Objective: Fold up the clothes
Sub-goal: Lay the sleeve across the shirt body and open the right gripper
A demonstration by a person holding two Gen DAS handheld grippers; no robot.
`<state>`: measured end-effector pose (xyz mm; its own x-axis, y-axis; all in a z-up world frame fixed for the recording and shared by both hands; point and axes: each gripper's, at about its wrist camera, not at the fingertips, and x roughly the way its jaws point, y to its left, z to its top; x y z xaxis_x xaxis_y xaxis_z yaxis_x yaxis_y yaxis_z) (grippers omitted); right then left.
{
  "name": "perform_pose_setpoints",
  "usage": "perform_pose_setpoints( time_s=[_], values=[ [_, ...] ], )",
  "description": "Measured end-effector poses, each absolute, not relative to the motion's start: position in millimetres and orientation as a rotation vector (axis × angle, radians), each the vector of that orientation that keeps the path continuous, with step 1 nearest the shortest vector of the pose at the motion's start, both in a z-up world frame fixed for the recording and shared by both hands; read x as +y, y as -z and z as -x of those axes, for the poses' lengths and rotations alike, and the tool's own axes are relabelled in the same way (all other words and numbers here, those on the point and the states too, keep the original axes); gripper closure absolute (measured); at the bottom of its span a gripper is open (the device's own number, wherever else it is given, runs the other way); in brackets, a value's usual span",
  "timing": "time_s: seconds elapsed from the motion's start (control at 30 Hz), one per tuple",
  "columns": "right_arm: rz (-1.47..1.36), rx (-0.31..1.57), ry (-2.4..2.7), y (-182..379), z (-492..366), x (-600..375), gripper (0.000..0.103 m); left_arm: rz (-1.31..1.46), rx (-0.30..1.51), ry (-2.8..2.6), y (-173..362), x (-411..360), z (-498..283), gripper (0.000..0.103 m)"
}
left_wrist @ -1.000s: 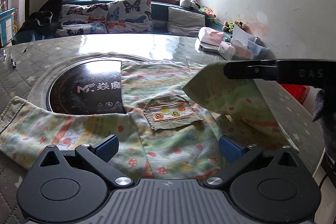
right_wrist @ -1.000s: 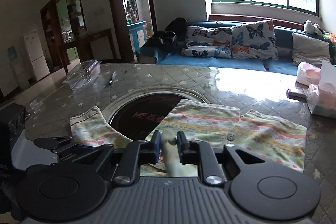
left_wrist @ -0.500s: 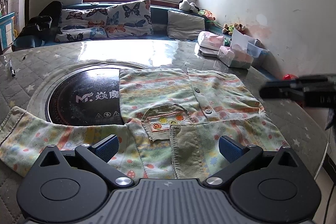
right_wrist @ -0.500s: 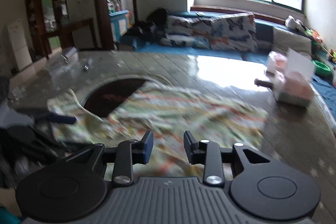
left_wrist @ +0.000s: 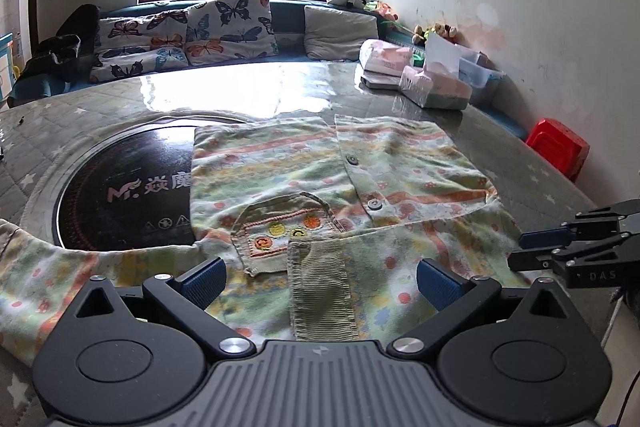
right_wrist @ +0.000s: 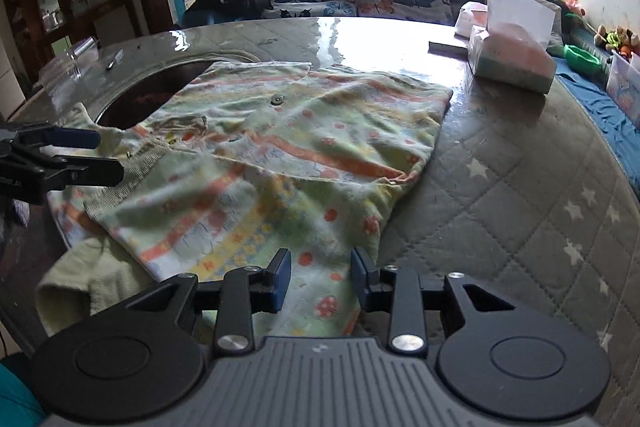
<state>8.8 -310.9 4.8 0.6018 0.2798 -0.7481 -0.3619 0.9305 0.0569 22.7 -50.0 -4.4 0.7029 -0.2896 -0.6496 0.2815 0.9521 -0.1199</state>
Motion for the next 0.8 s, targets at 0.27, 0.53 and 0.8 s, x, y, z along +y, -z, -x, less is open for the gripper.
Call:
perform_pose_setpoints(
  time_s=[0.27, 0.53, 0.8],
  values=[
    [0.124, 0.803, -0.393, -15, -25, -303, 0.061, -0.034, 0.752, 0.287, 17, -58, -32, 0.000],
    [0.149, 0.813, -0.404, -2, -43, -290, 0.054, -0.062, 0.778, 0.242, 27, -56, -41, 0.000],
    [0.141, 0.787, -0.478, -7, -42, -270, 0.053, -0.056, 0.787, 0.223, 29, -51, -46, 0.000]
  ],
)
